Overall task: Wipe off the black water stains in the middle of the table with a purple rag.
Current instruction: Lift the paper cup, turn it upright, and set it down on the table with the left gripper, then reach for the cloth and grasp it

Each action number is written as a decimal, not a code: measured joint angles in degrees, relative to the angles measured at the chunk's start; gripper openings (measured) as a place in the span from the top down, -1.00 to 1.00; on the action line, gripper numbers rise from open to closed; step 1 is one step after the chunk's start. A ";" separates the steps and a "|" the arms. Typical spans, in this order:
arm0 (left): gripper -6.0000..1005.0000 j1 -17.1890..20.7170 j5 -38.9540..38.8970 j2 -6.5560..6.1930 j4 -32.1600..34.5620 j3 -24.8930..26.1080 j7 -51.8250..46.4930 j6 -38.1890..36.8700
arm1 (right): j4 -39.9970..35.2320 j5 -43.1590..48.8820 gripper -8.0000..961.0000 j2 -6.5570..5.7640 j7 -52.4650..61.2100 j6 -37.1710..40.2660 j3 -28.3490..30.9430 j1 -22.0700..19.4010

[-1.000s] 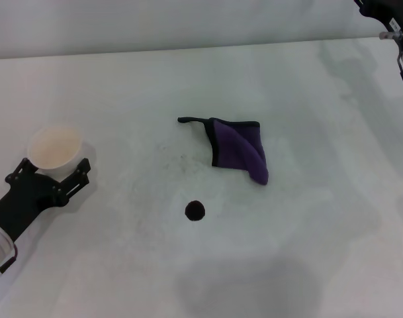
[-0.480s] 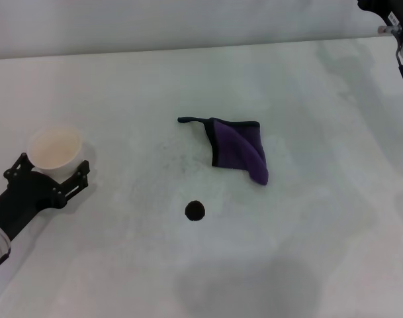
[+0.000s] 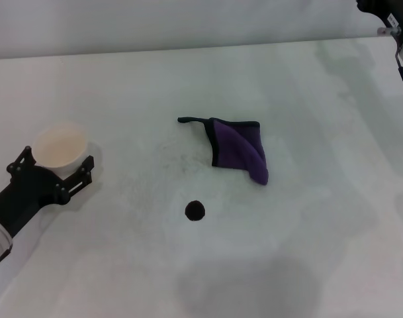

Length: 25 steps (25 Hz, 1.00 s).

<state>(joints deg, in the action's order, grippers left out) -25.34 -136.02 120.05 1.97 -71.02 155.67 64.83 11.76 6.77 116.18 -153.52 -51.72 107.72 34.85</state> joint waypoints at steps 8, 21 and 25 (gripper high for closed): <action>-0.76 2.08 -0.05 -0.05 -0.04 0.00 0.02 1.75 | 0.01 0.00 -0.71 0.01 0.05 -0.01 -0.64 -0.28; -0.76 2.55 -0.22 -0.02 -0.48 0.03 0.60 -0.49 | 0.04 -0.03 -0.71 0.01 0.18 -0.72 -2.79 -0.01; -0.76 3.52 -0.03 0.11 -0.55 0.00 0.60 0.15 | 0.10 -0.09 -0.71 0.01 0.15 -0.93 -3.01 -0.11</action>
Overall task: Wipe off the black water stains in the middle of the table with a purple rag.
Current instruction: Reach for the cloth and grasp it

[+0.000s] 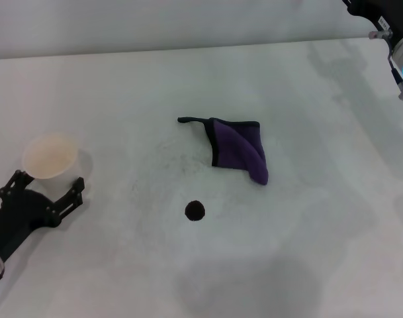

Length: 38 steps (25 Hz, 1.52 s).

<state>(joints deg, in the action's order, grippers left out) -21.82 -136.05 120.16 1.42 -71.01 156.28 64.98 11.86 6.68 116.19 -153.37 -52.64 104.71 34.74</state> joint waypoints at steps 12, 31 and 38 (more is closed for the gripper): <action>-0.76 5.28 0.68 -0.20 0.26 0.00 0.46 5.99 | 0.01 0.04 -0.71 -0.01 -0.01 -0.01 0.04 -0.70; -0.76 14.75 -21.88 -0.88 0.44 0.62 -0.71 22.12 | -0.15 0.08 -0.71 -0.06 -0.07 0.37 -1.77 -1.07; -0.76 10.23 -30.21 -0.98 0.41 0.72 -0.71 16.39 | -0.10 0.09 -0.71 -0.32 -0.61 1.21 -8.38 -1.08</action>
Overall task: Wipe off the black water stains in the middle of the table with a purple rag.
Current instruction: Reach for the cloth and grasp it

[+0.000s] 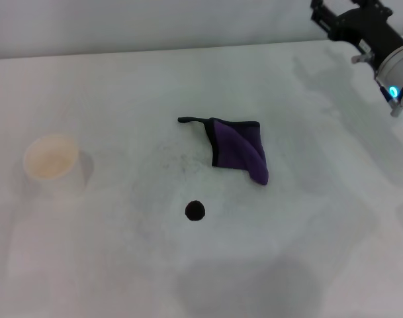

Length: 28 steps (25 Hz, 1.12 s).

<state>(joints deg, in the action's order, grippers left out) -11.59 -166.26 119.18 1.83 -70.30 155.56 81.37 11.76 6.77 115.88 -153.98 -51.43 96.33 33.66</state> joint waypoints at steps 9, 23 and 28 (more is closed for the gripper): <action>-0.76 -3.99 -1.36 0.00 0.15 4.11 0.00 -6.29 | 0.46 -0.01 -0.71 -0.10 -0.09 8.21 -5.72 1.90; -0.76 -6.33 -1.51 -0.01 0.27 6.63 0.00 -11.76 | 16.78 11.10 -0.72 -1.27 11.07 41.47 -18.20 2.12; -0.76 -6.39 -1.53 0.08 0.29 6.66 0.00 -12.06 | 28.33 18.16 -0.72 -2.41 21.84 53.49 -27.51 1.80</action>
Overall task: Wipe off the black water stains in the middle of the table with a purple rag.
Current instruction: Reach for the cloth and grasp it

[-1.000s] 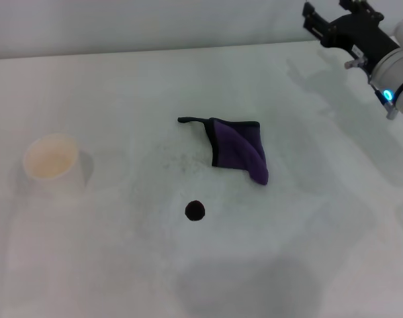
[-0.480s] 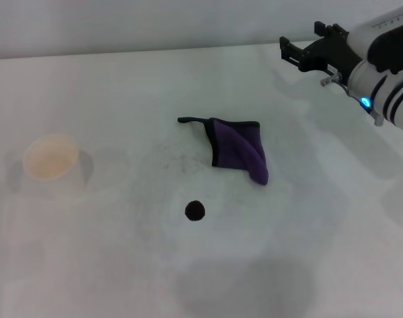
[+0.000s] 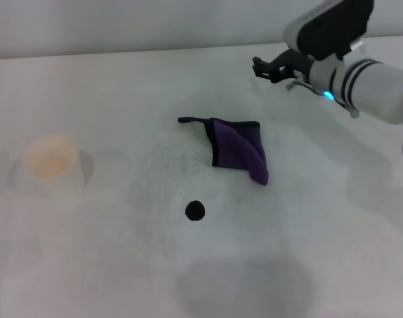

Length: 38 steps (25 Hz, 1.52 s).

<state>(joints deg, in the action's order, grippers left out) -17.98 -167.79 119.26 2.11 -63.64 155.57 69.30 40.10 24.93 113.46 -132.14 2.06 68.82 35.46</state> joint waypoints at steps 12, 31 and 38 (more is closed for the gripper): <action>-0.76 -0.37 0.01 0.02 0.24 1.94 0.00 -0.13 | 12.16 -0.52 -0.72 -5.26 12.93 1.88 -13.63 -1.30; -0.76 -2.30 0.10 -0.13 0.56 1.92 0.00 -0.34 | -8.59 34.66 -0.71 -7.44 42.51 -40.09 -2.60 10.03; -0.76 -2.29 0.03 -0.24 2.30 2.03 0.00 -3.51 | -3.28 60.94 -0.71 -5.48 55.91 -43.30 6.60 8.78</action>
<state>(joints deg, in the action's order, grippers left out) -20.27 -167.76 119.01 4.41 -61.61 155.57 65.80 36.82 85.87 107.99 -76.24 -41.24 75.42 44.24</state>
